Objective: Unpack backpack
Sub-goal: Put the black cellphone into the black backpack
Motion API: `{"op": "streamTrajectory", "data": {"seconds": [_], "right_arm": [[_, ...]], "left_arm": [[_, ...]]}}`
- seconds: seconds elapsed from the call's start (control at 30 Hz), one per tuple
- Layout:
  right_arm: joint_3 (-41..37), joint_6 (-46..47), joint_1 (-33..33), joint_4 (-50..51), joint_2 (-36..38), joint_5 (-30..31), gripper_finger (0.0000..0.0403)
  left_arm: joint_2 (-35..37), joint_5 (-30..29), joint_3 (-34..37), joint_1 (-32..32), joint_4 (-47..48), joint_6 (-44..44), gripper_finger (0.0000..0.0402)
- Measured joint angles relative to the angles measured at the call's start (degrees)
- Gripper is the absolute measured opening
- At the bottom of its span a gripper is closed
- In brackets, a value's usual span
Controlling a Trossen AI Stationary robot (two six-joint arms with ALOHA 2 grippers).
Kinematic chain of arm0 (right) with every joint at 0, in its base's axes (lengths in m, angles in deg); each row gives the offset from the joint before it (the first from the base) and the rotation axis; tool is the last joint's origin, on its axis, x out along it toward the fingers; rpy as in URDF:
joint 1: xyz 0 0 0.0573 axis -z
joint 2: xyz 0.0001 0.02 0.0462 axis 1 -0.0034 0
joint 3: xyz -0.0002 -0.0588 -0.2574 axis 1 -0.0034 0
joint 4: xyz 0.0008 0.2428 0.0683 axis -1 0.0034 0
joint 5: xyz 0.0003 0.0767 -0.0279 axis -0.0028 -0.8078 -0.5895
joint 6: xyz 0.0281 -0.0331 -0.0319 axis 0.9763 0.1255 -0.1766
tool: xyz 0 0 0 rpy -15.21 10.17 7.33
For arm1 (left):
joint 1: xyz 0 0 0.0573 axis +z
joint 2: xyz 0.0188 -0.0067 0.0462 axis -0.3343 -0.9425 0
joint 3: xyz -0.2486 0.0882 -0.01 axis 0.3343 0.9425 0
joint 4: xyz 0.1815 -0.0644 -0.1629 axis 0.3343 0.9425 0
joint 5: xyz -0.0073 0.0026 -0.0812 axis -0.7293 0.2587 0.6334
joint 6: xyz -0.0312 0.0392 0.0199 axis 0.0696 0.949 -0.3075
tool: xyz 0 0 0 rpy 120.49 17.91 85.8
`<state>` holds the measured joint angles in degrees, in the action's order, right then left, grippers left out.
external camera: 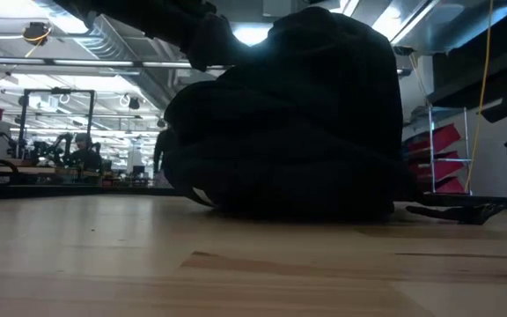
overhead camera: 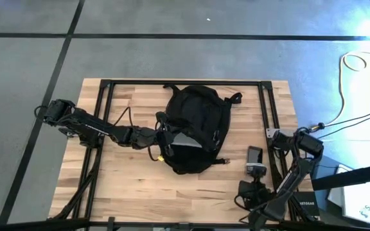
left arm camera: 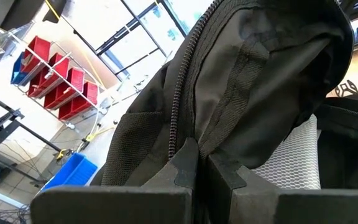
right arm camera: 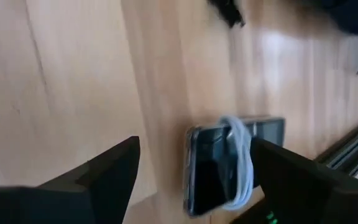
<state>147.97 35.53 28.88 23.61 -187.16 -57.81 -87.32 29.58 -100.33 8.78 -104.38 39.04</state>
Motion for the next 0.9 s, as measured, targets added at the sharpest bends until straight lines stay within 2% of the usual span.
{"op": "streamTrajectory", "data": {"seconds": [0.17, 0.47, 0.6, 0.73, 0.9], "right_arm": [[-1.03, 0.17, 0.24, -0.28, -1.47, 0.32, 0.0313], [-1.52, 0.15, 0.15, 0.81, -2.73, -4.17, 0.038], [-3.47, 2.77, 0.15, 1.75, -2.73, -4.4, 0.0381], [-6.84, 2.53, 0.15, -2.18, -2.73, -5.09, 0.0371], [-8.5, 2.06, 0.15, -1.4, -2.63, -4.82, 0.0364]], "left_arm": [[0.0, 0.0, 0.01, 0.0, 0.02, -0.34, 0.0], [0.0, 0.0, 0.0, 0.02, 0.11, -0.66, 0.0], [0.02, 0.0, 0.0, 0.01, 0.11, -0.71, 0.0], [0.02, 0.0, 0.0, 0.0, 0.11, -0.59, 0.0], [0.02, -0.02, 0.0, 0.02, 0.11, 0.54, 0.0]]}}
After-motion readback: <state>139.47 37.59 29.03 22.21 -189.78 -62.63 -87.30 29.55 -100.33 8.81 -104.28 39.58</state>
